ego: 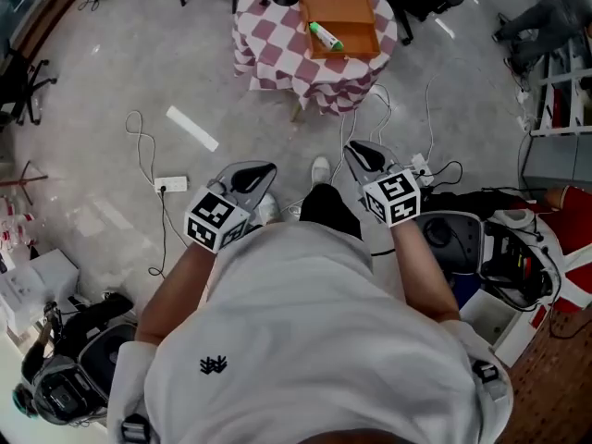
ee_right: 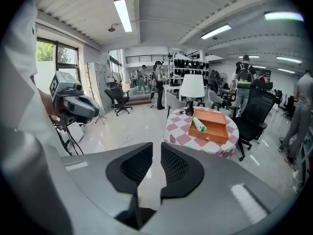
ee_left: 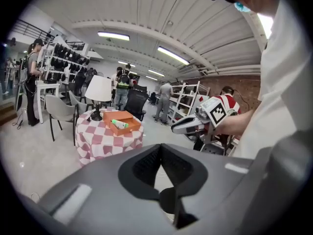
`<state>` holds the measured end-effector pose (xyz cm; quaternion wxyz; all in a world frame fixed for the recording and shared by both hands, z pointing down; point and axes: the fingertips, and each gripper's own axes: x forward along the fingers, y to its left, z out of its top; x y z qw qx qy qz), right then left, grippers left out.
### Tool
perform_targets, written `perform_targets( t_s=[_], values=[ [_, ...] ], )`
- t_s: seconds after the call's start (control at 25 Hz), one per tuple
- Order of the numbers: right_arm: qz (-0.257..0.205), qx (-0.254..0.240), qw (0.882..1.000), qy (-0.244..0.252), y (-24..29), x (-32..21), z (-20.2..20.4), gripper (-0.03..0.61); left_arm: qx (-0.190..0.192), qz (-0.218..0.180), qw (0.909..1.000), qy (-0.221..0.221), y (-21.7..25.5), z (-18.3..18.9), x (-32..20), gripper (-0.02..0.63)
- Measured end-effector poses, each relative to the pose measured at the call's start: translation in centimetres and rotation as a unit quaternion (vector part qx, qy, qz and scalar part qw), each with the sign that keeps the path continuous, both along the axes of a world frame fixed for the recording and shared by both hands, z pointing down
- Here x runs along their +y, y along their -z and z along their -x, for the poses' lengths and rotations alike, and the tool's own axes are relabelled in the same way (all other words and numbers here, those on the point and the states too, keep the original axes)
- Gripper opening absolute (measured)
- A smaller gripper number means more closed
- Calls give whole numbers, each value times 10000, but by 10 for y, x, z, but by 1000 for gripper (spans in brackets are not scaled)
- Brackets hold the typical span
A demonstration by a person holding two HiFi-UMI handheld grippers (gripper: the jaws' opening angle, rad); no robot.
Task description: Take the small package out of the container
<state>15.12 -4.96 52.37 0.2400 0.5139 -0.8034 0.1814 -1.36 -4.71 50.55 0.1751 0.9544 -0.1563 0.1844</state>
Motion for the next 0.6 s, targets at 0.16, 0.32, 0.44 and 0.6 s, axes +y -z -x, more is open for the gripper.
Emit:
perform_targets(
  t_s=[0.16, 0.32, 0.44, 0.6],
  values=[
    [-1, 108, 9997, 227, -12, -60, -19, 37, -78, -8, 9992, 395, -3, 4, -36, 55],
    [75, 218, 9986, 481, -27, -126, -39, 51, -194, -67, 9961, 853, 2, 6, -76, 55],
    [134, 355, 9970, 681, -36, -177, -56, 61, -216, -119, 9936, 1100, 11, -4, -106, 55],
    [213, 580, 9940, 906, -56, -237, -77, 80, -299, -184, 9888, 1449, 20, -19, -142, 56]
  ],
)
